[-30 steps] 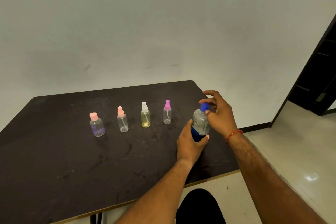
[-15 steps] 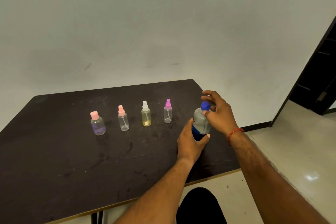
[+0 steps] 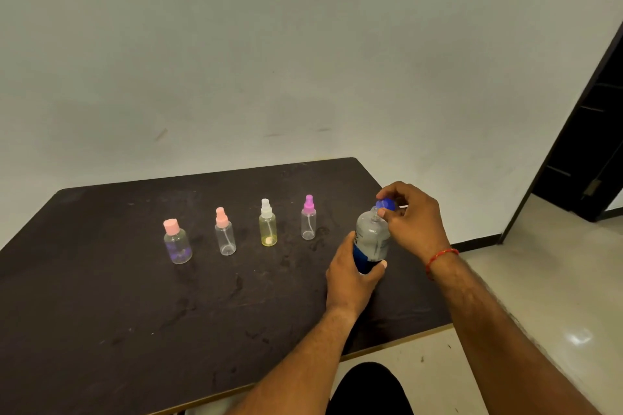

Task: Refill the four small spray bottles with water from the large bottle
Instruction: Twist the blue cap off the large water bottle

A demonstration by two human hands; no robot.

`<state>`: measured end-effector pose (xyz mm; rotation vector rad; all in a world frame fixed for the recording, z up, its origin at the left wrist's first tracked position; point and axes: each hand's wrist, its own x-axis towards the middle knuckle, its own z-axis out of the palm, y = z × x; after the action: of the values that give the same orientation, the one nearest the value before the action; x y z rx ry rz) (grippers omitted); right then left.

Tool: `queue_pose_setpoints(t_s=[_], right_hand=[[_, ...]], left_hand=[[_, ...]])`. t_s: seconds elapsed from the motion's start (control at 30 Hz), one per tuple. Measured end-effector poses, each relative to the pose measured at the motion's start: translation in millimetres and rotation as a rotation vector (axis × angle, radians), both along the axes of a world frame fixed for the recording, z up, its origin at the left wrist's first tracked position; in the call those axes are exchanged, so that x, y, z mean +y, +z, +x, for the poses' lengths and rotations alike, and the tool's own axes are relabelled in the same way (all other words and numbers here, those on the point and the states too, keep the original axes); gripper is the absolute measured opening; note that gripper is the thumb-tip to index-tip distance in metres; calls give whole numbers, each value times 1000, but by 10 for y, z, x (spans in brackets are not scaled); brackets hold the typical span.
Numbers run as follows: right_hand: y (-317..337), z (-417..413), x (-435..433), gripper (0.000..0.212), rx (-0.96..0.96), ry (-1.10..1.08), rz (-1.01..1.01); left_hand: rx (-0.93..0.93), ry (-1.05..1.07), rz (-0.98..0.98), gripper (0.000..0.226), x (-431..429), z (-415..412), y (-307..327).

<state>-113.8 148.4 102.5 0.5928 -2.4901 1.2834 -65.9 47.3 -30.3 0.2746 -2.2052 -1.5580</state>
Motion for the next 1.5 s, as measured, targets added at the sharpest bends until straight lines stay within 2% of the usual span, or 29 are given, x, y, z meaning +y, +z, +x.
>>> queue_pose_setpoints(t_s=[0.2, 0.37, 0.73, 1.03, 1.17, 1.23, 1.33, 1.5], right_hand=[[-222, 61, 263, 35, -141, -95, -250], [-567, 180, 404, 22, -288, -150, -419], [-1137, 442, 470, 23, -425, -235, -238], [-1195, 462, 486, 47, -382, -208, -136], [-1197, 483, 512, 54, -386, -213, -165], [-1185, 536, 512, 51, -351, -232, -188], [-1117, 707, 474, 39, -193, -273, -211], [-984, 1060, 98, 23, 59, -44, -161]], left_hand=[[18, 2, -9, 76, -6, -7, 1], [12, -6, -25, 77, -14, -10, 2], [-43, -46, -30, 92, -30, -31, -8], [-76, -39, 7, 89, -74, 50, -30], [-65, -12, 16, 86, -145, 210, -61], [-43, 7, -8, 79, -215, 331, -83], [-1, 55, -49, 55, -377, 501, -72], [18, 147, -108, 25, -774, 635, 1]])
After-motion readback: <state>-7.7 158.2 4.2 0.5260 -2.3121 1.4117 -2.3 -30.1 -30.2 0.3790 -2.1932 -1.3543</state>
